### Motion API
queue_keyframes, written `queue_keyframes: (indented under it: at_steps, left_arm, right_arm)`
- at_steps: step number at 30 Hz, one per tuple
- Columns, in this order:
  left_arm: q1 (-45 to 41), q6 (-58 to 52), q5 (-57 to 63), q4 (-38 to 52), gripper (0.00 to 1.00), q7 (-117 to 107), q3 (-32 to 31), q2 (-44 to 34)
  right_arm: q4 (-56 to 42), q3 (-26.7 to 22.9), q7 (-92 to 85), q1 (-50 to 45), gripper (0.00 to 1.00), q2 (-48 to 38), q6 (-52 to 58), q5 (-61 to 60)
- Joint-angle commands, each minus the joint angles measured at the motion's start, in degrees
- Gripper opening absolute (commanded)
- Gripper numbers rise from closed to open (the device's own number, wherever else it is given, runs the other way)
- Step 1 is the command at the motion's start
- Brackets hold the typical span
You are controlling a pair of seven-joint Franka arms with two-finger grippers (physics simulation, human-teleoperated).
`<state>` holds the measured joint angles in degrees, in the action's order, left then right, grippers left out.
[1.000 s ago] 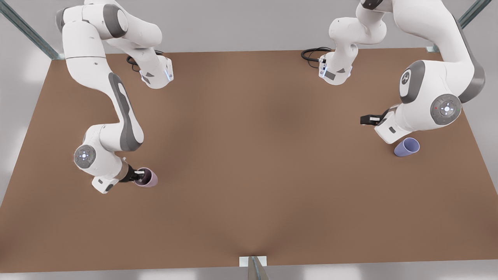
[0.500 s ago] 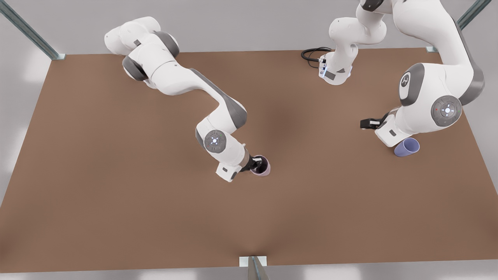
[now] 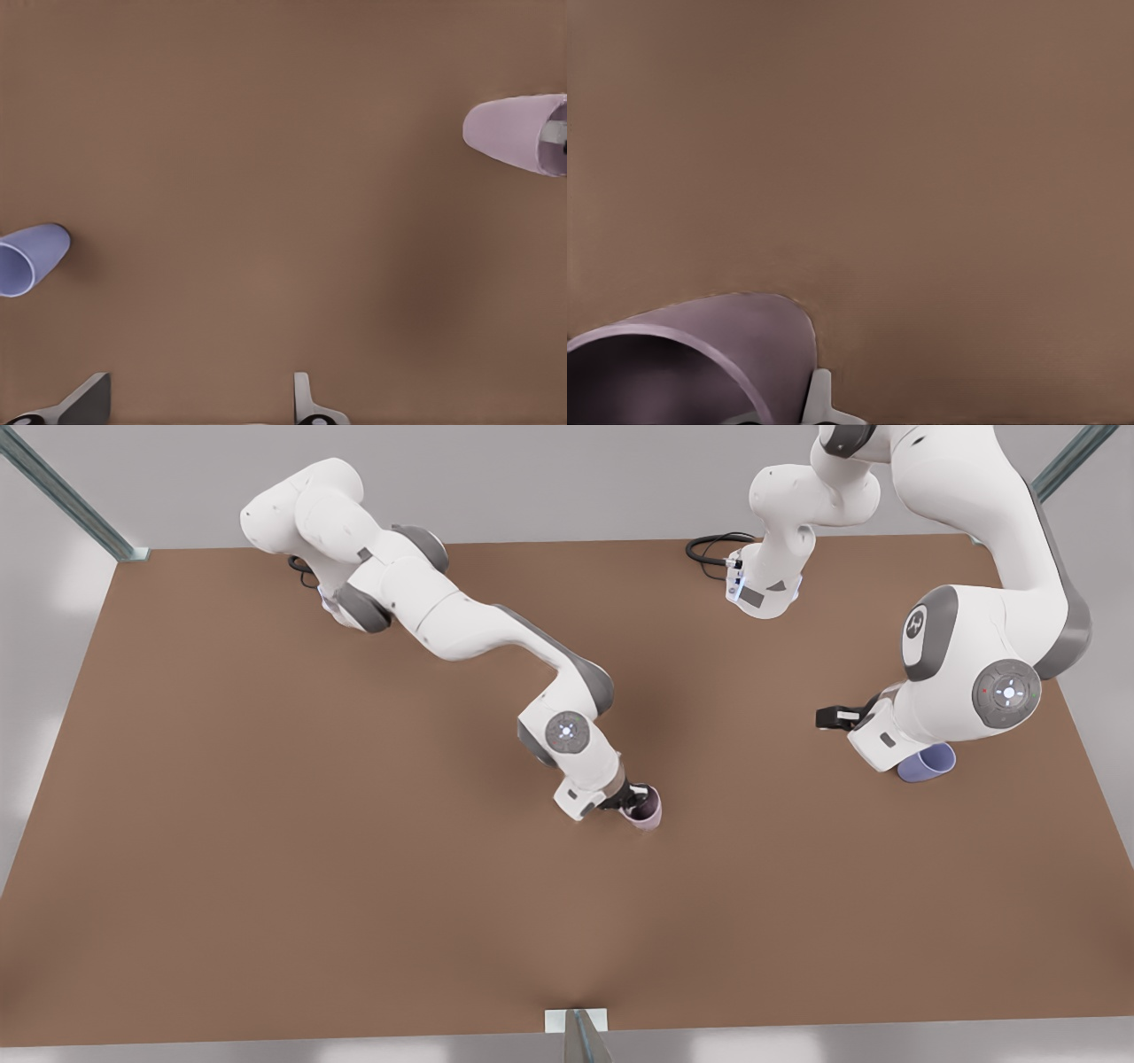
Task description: Stack the cups, with the pink cup at the bottom and the purple cup at the top
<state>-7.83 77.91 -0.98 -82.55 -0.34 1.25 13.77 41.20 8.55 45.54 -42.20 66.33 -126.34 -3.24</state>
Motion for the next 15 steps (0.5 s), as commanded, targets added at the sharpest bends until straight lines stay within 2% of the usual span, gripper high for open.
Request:
queue_keyframes:
  at_steps: [1,10,13,14,15]
  left_arm:
    - [0.01,0.14,0.19,0.02,1.0,0.87,0.06,-0.06]
    - [0.45,0.31,-0.08,0.02,1.0,0.96,1.29,0.29]
    - [6.51,10.59,0.45,-0.68,1.0,11.85,4.72,3.1]
    - [9.41,12.62,0.36,-0.68,1.0,15.72,5.42,4.42]
    - [9.94,13.23,0.45,-0.94,1.0,16.69,8.15,5.83]
  right_arm:
    - [-0.68,0.06,7.72,-1.48,0.21,-0.15,-0.4,1.13]
    - [-0.33,-0.82,4.82,-3.06,0.21,2.22,-0.23,2.71]
    - [-0.24,-0.82,4.82,-2.97,0.21,2.22,1.17,2.71]
    - [-0.24,-0.64,4.91,-3.06,0.5,2.13,2.76,2.63]
    - [-0.24,-0.64,5.17,-3.06,0.7,2.13,2.85,2.62]
